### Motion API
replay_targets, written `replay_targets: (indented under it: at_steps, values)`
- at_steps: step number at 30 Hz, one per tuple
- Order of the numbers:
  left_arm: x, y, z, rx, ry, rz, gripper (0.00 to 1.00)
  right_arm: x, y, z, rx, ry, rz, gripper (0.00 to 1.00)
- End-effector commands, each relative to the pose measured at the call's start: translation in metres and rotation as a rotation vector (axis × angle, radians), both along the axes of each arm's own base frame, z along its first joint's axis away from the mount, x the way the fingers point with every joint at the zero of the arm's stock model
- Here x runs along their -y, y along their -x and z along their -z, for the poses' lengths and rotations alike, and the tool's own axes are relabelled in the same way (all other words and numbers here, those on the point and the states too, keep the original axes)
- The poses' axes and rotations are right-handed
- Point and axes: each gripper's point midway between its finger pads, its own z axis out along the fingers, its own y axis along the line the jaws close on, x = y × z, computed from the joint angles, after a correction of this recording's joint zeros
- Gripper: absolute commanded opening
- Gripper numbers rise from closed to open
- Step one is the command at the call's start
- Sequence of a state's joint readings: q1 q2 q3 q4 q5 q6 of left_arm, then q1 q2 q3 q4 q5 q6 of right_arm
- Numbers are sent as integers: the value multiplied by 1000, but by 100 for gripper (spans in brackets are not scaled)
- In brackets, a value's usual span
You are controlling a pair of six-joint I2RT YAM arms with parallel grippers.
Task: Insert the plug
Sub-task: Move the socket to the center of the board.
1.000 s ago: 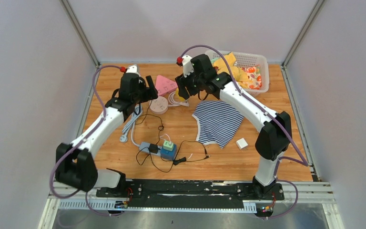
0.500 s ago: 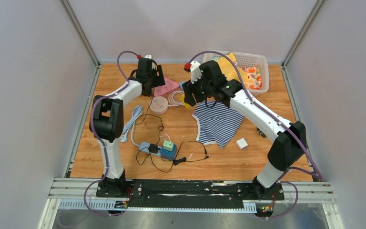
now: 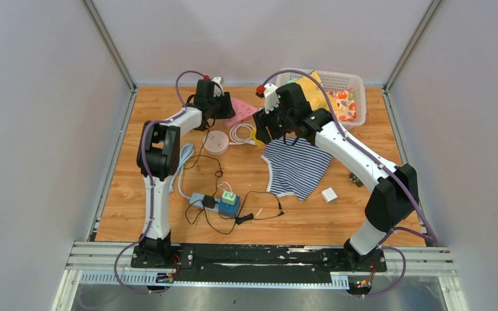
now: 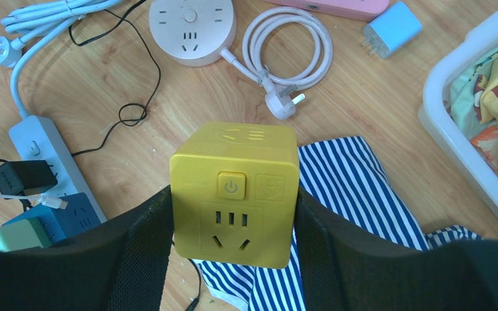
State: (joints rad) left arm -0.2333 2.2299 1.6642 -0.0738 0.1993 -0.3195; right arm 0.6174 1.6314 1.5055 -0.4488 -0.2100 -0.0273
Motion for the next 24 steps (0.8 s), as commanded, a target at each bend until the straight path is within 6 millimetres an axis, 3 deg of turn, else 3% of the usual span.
replay_targets:
  at_steps: [1,7,10,15,17,20,24]
  values:
    - [50,20,11,1,51,214,51,7,-9,-11,40,-3,-2,0]
    - [65,39,16,-1,17,277,52,14,-16,-3,23,25,20,0]
    - [60,35,6,48,-31,245,63,15,-13,-2,15,20,22,0]
    - [47,16,1,142,-227,183,86,18,-7,-1,9,16,21,0]
    - [41,6,-2,157,-257,120,91,22,-5,0,12,24,31,0]
    - [39,-7,-17,179,-226,43,93,27,-3,-1,22,27,48,0]
    - [54,-26,-49,209,-90,-31,88,30,-2,-3,27,17,62,0]
